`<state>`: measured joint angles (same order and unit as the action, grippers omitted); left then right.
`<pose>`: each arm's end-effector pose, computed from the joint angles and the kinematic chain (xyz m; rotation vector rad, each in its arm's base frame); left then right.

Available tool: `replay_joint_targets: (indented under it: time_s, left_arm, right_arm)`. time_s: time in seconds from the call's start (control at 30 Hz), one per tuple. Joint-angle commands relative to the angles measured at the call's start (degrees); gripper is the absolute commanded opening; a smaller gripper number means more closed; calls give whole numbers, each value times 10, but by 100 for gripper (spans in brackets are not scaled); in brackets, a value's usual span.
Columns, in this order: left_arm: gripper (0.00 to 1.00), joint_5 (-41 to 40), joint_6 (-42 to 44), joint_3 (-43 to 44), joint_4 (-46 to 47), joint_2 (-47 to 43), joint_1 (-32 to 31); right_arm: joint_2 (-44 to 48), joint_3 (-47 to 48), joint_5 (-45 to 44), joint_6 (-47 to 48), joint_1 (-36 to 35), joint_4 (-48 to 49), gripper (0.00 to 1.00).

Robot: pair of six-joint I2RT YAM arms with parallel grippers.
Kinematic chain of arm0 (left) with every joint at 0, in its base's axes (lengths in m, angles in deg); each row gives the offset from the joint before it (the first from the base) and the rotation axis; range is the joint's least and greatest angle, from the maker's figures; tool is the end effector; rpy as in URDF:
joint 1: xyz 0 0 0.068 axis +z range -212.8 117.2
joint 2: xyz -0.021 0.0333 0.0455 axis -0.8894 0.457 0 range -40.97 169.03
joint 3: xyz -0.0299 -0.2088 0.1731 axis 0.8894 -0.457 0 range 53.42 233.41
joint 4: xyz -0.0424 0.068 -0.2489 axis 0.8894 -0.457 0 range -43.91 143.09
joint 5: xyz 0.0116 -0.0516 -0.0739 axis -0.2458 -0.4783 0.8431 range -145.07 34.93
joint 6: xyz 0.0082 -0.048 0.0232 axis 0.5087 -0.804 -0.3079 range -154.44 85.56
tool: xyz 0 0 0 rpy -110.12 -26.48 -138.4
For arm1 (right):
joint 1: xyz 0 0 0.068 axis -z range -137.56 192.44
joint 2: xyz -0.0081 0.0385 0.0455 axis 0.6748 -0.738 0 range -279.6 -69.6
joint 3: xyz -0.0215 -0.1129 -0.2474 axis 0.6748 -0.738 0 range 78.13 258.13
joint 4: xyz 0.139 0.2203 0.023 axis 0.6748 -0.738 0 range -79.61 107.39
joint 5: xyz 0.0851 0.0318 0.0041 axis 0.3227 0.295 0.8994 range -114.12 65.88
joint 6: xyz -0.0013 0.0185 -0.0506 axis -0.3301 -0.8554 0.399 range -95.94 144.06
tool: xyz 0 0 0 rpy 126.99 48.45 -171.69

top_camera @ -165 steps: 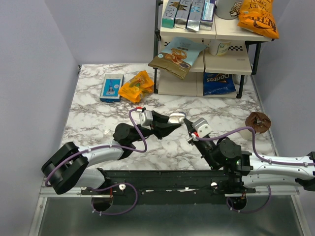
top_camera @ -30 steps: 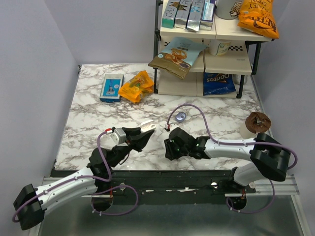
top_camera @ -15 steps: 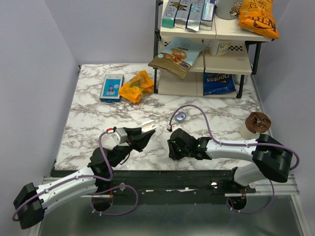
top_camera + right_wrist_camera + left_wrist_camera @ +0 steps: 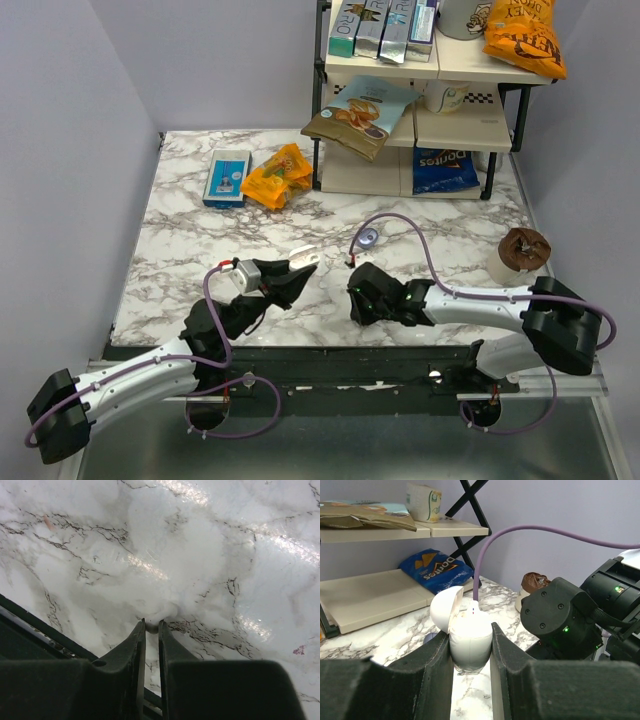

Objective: Insert the wireless bluetooth earbuds into the charging case
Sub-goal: Pick up the earbud from the center of the board.

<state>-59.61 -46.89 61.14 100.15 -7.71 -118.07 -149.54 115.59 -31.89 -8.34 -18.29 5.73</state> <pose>0.0866 -0.1201 0.2470 0.3895 1.1930 -0.9846 0.1310 0.2237 0.1637 -0.5749 2.5096 0.4844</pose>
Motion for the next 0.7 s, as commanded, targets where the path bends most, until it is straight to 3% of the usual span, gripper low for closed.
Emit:
replay_joint_targets:
  time_s: [0.0,0.17,0.47,0.63,0.67]
  left_arm:
    - [0,-6,3,1,23,1,-5]
    - [0,-6,-2,6,8,0,-5]
    - [0,-23,-21,22,-39,-18,2]
    - [0,44,-47,60,-74,1,34]
    - [0,92,-63,64,-67,7,51]
  right_arm:
    - [21,-11,-30,0,3,-31,1]
    - [116,-8,-27,33,3,-39,1]
    - [318,51,106,196,3,-98,1]
    - [393,111,196,277,3,-151,1]
    - [399,119,214,282,3,-157,1]
